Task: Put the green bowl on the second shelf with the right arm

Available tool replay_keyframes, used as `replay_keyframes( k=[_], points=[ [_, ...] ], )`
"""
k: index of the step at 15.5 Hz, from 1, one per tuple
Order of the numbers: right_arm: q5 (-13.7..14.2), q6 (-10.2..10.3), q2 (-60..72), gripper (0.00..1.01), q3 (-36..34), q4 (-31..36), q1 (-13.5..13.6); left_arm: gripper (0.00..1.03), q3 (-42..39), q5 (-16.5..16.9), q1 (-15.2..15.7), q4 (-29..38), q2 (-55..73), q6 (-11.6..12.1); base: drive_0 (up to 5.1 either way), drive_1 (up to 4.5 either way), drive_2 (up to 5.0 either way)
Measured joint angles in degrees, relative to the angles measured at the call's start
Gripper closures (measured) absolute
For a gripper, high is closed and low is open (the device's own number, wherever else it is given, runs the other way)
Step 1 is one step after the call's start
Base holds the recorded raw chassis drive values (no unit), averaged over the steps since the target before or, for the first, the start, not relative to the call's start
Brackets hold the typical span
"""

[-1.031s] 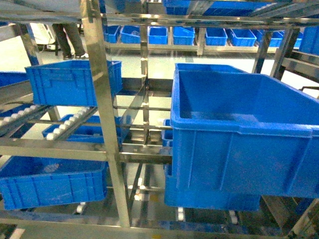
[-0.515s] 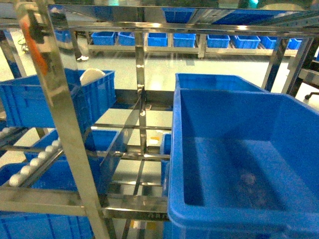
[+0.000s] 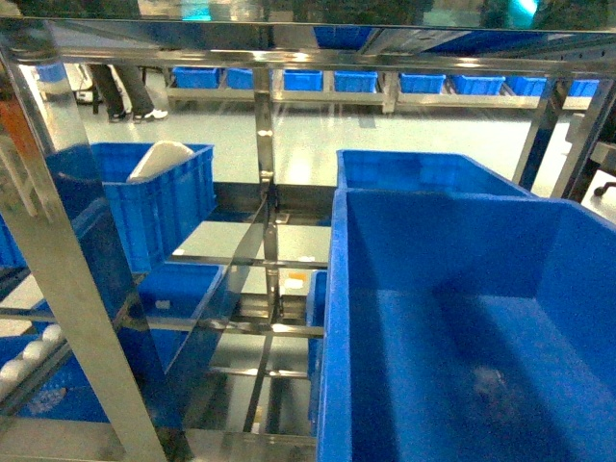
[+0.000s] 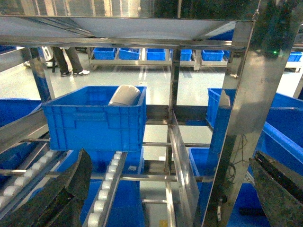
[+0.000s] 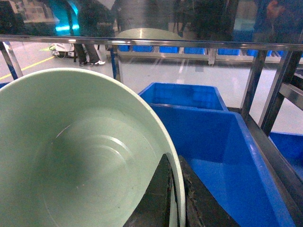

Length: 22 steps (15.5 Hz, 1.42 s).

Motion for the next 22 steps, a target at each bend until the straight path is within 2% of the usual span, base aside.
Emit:
replay_keyframes(
  k=[1, 3, 6, 9, 11, 12, 13, 16, 18, 22],
  points=[
    [0.00, 0.00, 0.00, 0.99, 0.00, 0.00, 0.00, 0.05, 0.00, 0.00, 0.00, 0.00, 0.00, 0.00, 0.0, 0.00, 0.0],
    [-1.90, -0.61, 0.70, 0.99, -0.74, 0.70, -0.85, 0.05, 0.00, 0.00, 0.00, 0.00, 0.00, 0.02, 0.0, 0.00, 0.0],
    [-5.01, -1.79, 9.60, 0.99, -2.49, 9.35, -2.43, 0.05, 0.00, 0.00, 0.00, -0.02, 0.00, 0.00, 0.0, 0.00, 0.0],
    [-8.76, -3.28, 24.65, 0.99, -2.95, 22.97, -5.64, 0.05, 0.00, 0.00, 0.00, 0.00, 0.00, 0.00, 0.0, 0.00, 0.0],
    [-12.33, -4.42, 43.80, 0.99, -1.31, 36.59, -8.48, 0.05, 0.00, 0.00, 0.00, 0.00, 0.00, 0.00, 0.0, 0.00, 0.0],
    [-13.42, -5.75, 53.40, 0.99, 0.92, 42.82, -8.76, 0.05, 0.00, -0.02, 0.00, 0.02, 0.00, 0.00, 0.0, 0.00, 0.0],
    [-13.59, -6.38, 58.21, 0.99, 2.49, 45.55, -8.81, 0.05, 0.00, 0.00, 0.00, 0.00, 0.00, 0.02, 0.0, 0.00, 0.0],
    [-13.84, -7.56, 66.95, 0.99, 6.47, 48.02, -8.61, 0.05, 0.00, 0.00, 0.00, 0.00, 0.00, 0.00, 0.0, 0.00, 0.0],
    [-13.75, -8.85, 74.51, 0.99, 11.39, 47.41, -6.99, 0.05, 0.00, 0.00, 0.00, 0.00, 0.00, 0.00, 0.0, 0.00, 0.0],
    [-13.79, -10.82, 84.56, 0.99, 20.48, 45.27, -5.44, 0.05, 0.00, 0.00, 0.00, 0.00, 0.00, 0.00, 0.0, 0.00, 0.0]
  ],
)
